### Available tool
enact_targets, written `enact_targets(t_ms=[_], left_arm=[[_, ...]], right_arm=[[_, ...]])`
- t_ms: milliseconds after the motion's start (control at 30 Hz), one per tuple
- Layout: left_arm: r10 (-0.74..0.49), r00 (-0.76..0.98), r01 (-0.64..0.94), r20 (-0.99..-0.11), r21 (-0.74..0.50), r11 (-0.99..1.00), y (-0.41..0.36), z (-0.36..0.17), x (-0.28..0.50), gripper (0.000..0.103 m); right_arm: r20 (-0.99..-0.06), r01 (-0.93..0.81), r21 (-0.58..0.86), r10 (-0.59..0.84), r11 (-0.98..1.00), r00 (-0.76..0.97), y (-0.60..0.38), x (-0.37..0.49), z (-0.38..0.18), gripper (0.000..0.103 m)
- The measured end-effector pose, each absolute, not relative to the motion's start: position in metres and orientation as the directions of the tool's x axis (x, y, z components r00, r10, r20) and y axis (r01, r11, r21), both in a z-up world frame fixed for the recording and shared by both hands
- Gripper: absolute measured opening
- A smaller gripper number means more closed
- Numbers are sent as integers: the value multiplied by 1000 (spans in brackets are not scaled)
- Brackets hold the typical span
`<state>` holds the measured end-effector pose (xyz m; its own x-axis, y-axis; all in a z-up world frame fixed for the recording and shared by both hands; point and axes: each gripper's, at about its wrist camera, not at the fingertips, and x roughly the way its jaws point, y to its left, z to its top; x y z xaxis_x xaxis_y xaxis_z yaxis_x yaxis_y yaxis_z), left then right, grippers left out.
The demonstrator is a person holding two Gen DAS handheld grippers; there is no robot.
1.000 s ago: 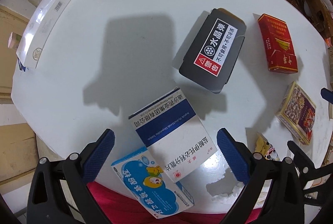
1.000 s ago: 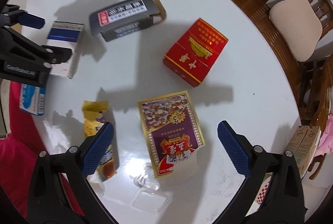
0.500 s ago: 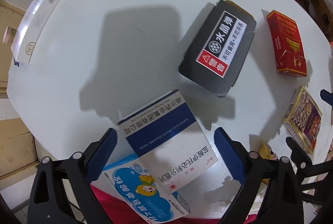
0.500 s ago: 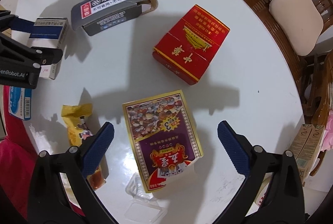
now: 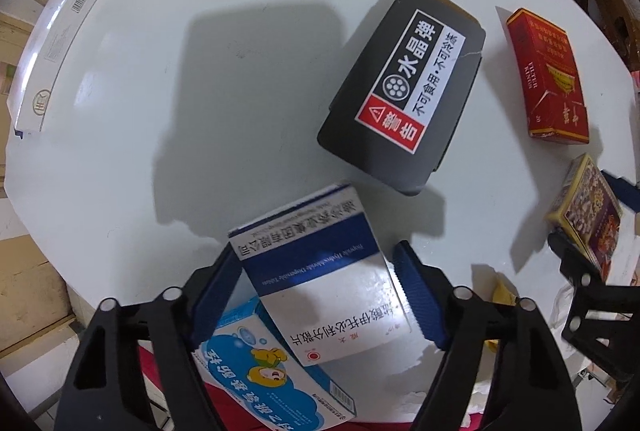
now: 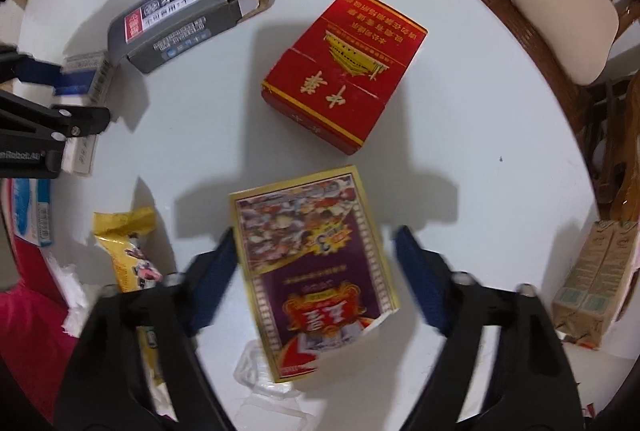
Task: Collect trash
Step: 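Move both tools forward over the table toward the boxes, then grasp the white-blue medicine box with left tool while right tool grasps gold card box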
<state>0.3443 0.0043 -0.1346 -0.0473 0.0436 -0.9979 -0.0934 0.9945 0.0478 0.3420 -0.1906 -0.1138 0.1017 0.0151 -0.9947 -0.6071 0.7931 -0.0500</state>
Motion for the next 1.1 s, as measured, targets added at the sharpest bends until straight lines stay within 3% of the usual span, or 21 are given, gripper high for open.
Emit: enact_targets(t_ms=[667,1100], left_arm=[[37,52,-26,-998,36,999,-25,-95,364,66],[24,88,30,-996,27,999,-42,-55,327,64]], right_arm=[[-989,-474,-53,20,879,149,-215,353,-102,63],[-977,-437,-111,-18,893,212,-209,335,-80,62]])
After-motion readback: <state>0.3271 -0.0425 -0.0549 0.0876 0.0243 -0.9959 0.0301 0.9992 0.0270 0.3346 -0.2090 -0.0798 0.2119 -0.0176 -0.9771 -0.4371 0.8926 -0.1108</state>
